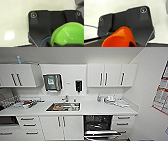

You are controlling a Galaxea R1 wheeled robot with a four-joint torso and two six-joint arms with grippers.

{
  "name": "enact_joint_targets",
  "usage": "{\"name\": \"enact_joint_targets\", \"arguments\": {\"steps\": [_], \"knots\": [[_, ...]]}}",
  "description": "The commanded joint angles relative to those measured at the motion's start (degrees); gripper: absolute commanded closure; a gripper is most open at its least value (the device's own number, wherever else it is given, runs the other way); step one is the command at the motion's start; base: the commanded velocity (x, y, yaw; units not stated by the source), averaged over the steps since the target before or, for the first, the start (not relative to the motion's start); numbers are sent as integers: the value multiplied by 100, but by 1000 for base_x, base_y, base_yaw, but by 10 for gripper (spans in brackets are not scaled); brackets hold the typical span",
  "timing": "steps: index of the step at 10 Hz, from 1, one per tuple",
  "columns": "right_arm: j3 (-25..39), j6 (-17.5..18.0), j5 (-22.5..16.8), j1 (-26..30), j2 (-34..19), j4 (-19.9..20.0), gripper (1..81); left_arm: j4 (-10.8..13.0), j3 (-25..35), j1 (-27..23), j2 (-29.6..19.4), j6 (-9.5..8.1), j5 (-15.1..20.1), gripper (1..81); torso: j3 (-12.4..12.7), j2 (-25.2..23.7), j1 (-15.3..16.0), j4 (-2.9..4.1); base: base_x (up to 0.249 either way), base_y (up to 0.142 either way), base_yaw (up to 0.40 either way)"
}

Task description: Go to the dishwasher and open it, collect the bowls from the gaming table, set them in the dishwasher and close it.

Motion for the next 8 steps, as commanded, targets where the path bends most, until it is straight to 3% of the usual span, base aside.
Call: {"name": "enact_joint_targets", "arguments": {"steps": [1, 8], "knots": [[9, -8, -315, 274, -59, -17, 811, -6, -16, -304, -25, 34, 229, 811, 0, 0, 0, 0, 172, 0, 0], [0, -8, -315, 318, -41, -17, 811, -6, -16, -296, -25, 34, 238, 811, -2, 7, 7, 0, 172, 0, 0]]}}
